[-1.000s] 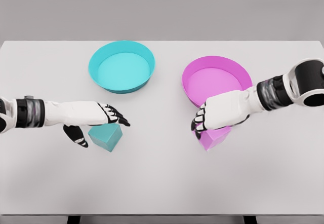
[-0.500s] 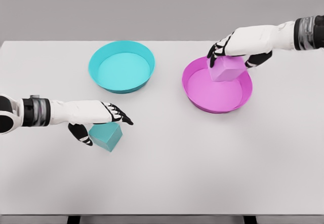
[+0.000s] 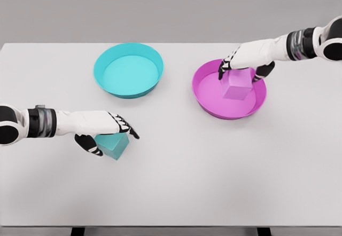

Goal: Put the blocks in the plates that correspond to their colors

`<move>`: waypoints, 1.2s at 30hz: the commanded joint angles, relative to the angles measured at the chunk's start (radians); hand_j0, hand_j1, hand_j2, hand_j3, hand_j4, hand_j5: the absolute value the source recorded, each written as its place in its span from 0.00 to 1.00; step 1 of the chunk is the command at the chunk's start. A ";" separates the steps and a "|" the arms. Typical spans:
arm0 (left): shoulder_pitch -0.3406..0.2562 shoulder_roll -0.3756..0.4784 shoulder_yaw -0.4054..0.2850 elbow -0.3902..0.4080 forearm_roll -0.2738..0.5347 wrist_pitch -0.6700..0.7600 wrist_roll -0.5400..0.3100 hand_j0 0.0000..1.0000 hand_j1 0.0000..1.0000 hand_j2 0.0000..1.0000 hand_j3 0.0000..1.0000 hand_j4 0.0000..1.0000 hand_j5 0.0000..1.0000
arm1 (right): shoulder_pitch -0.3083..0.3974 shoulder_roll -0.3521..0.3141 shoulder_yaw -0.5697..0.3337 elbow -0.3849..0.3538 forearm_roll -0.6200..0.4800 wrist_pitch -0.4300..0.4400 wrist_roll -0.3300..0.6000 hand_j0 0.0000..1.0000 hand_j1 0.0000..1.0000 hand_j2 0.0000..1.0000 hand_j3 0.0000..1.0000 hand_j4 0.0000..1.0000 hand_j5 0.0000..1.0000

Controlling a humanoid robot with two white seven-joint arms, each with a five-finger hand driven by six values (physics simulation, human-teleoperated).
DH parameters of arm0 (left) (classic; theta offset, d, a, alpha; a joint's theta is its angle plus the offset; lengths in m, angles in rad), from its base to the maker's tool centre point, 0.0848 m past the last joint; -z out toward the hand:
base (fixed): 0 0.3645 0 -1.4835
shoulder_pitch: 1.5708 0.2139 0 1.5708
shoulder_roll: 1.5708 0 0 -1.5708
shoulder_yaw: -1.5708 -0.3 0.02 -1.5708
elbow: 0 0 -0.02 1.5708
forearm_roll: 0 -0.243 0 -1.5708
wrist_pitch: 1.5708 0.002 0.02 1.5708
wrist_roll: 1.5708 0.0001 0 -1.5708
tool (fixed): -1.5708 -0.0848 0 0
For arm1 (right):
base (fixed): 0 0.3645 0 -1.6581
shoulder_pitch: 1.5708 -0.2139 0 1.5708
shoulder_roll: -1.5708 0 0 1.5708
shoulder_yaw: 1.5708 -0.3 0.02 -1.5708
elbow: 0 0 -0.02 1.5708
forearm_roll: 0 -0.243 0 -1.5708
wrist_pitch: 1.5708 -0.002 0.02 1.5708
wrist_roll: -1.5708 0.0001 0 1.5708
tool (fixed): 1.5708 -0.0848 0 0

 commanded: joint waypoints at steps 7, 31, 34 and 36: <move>0.000 0.000 0.000 0.000 0.006 -0.001 0.000 0.60 0.60 0.60 0.60 0.60 0.60 | -0.009 -0.006 0.006 -0.006 -0.002 0.002 0.000 1.00 1.00 1.00 1.00 1.00 1.00; -0.014 -0.055 0.152 -0.009 0.016 -0.008 0.000 0.57 0.57 0.57 0.57 0.57 0.57 | 0.109 -0.256 -0.159 -0.003 -0.318 0.002 0.000 1.00 1.00 1.00 1.00 1.00 1.00; -0.012 -0.070 0.192 -0.003 0.018 -0.005 0.000 0.57 0.57 0.57 0.57 0.57 0.57 | 0.109 -0.261 -0.165 0.000 -0.314 0.002 0.000 1.00 1.00 1.00 1.00 1.00 1.00; -0.015 -0.086 0.197 0.014 0.018 -0.004 0.000 0.57 0.57 0.57 0.57 0.57 0.57 | 0.115 -0.264 -0.165 0.000 -0.285 0.002 0.000 1.00 1.00 1.00 1.00 1.00 1.00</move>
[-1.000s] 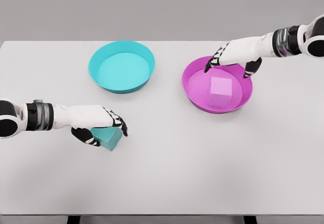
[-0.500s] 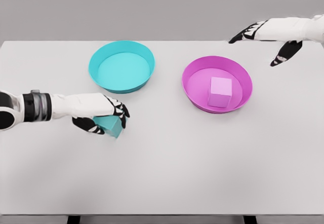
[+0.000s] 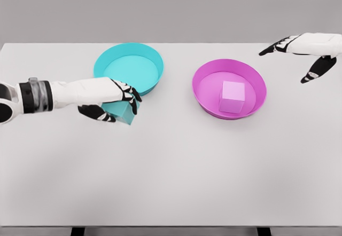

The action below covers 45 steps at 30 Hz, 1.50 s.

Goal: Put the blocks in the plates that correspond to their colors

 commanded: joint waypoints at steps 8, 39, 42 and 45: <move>-0.034 -0.124 0.053 0.145 0.005 0.006 0.000 0.57 0.57 0.57 0.57 0.57 0.57 | 0.031 0.016 -0.014 0.019 0.031 0.003 0.000 1.00 1.00 1.00 1.00 1.00 1.00; -0.242 -0.444 0.070 0.779 -0.006 0.009 0.000 0.58 0.58 0.58 0.58 0.58 0.58 | 0.037 -0.063 -0.020 -0.001 0.080 0.003 0.000 1.00 1.00 1.00 1.00 1.00 1.00; -0.247 -0.455 0.070 0.811 -0.007 0.009 0.000 0.58 0.58 0.58 0.58 0.58 0.58 | 0.037 -0.065 -0.020 -0.016 0.080 0.003 0.000 1.00 1.00 1.00 1.00 1.00 1.00; -0.258 -0.466 0.072 0.856 -0.007 0.009 0.000 0.58 0.58 0.58 0.58 0.58 0.58 | 0.037 -0.065 -0.020 -0.018 0.081 0.003 0.000 1.00 1.00 1.00 1.00 1.00 1.00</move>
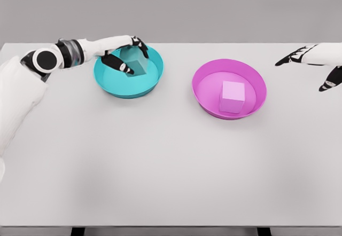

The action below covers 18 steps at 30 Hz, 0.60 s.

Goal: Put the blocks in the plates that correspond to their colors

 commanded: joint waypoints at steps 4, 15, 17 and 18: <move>-0.014 -0.021 0.010 0.084 0.005 0.002 0.001 0.58 0.58 0.58 0.58 0.58 0.58 | 0.000 0.000 -0.001 -0.005 -0.004 0.003 0.000 1.00 1.00 1.00 1.00 1.00 1.00; -0.037 -0.038 0.010 0.138 0.005 -0.004 0.001 0.98 0.98 0.98 0.98 0.98 0.98 | 0.000 -0.003 -0.001 -0.005 -0.004 0.003 0.000 1.00 1.00 1.00 1.00 1.00 1.00; -0.037 -0.037 0.010 0.136 0.007 -0.009 0.001 1.00 1.00 1.00 1.00 1.00 1.00 | 0.000 -0.003 -0.001 -0.005 -0.004 0.003 0.000 1.00 1.00 1.00 1.00 1.00 1.00; -0.037 -0.037 0.010 0.133 0.007 -0.014 0.001 1.00 1.00 1.00 1.00 1.00 1.00 | 0.000 -0.003 -0.001 -0.005 -0.004 0.003 0.000 1.00 1.00 1.00 1.00 1.00 1.00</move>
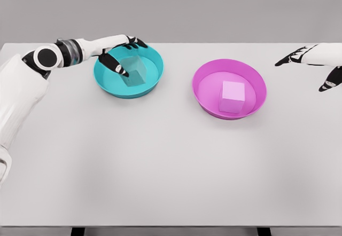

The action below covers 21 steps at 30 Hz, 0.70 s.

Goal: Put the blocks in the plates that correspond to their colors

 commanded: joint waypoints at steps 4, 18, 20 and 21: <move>-0.008 0.009 0.049 -0.039 0.009 -0.091 0.000 1.00 1.00 1.00 1.00 1.00 1.00 | 0.000 -0.001 -0.001 0.000 -0.005 0.003 0.000 1.00 1.00 1.00 1.00 1.00 1.00; 0.259 0.366 0.239 -0.498 0.175 -0.280 0.000 1.00 1.00 1.00 1.00 1.00 1.00 | -0.003 -0.012 -0.001 -0.008 -0.005 0.003 0.000 1.00 1.00 1.00 1.00 1.00 1.00; 0.284 0.418 0.241 -0.526 0.217 -0.280 0.000 1.00 1.00 1.00 1.00 1.00 1.00 | -0.003 -0.012 -0.001 -0.006 -0.005 0.003 0.000 1.00 1.00 1.00 1.00 1.00 1.00; 0.310 0.441 0.282 -0.526 0.224 -0.280 0.000 1.00 1.00 1.00 1.00 1.00 1.00 | -0.006 -0.012 -0.001 -0.006 -0.005 0.003 0.000 1.00 1.00 1.00 1.00 1.00 1.00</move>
